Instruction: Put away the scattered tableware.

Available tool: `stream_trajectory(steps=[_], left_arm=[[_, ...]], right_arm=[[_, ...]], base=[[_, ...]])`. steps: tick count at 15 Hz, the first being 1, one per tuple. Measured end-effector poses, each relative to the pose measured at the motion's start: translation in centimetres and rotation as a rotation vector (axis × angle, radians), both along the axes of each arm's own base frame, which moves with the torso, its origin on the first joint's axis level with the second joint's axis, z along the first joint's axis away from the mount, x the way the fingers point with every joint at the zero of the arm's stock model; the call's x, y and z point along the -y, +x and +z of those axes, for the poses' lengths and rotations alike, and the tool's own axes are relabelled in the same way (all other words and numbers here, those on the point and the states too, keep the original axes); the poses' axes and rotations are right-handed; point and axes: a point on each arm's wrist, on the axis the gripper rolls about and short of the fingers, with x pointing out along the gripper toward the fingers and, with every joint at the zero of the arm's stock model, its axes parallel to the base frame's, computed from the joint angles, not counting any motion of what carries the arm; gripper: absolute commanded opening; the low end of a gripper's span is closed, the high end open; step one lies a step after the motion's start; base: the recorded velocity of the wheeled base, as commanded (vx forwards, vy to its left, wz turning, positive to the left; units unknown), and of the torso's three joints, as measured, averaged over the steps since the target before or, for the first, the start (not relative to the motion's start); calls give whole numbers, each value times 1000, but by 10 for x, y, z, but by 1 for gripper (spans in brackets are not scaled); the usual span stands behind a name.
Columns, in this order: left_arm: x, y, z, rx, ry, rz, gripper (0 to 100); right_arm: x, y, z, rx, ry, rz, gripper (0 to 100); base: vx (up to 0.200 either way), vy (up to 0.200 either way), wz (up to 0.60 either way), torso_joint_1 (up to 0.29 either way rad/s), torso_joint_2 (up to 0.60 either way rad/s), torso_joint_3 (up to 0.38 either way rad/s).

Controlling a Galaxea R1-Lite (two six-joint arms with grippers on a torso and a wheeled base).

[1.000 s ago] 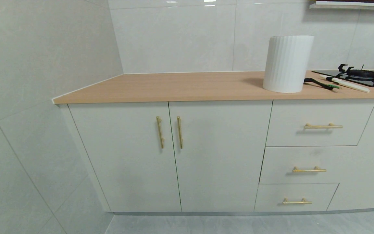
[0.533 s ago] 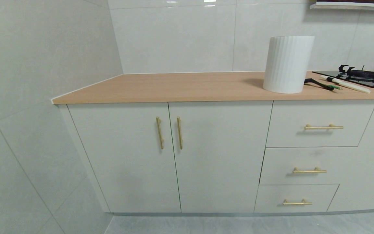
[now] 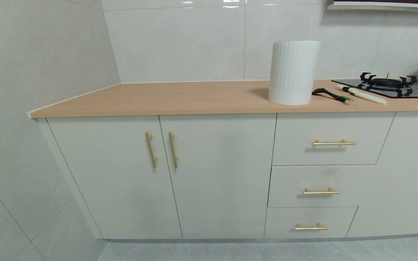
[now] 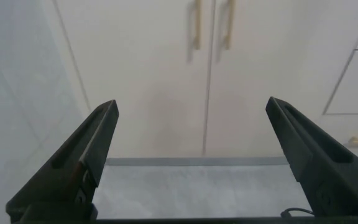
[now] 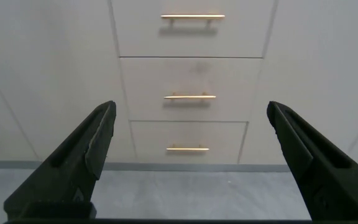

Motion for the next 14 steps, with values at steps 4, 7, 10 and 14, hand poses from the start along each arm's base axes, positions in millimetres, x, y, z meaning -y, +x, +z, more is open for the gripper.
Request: stream_trajectory(steps=[4, 7, 10, 14], left_arm=[[0, 0, 0, 1, -1, 1, 100], [0, 0, 0, 0, -1, 1, 100], [0, 0, 0, 0, -2, 0, 100], [0, 0, 0, 0, -2, 0, 100]], right_arm=[[0, 0, 0, 0, 0, -1, 100], [0, 0, 0, 0, 1, -1, 100], [0, 0, 0, 0, 1, -2, 100], [0, 0, 0, 0, 0, 0, 100]], base=[[0, -200, 0, 6, 1, 2], [0, 0, 0, 0, 0, 0], [0, 0, 0, 0, 0, 0], [200, 0, 0, 2, -1, 4]])
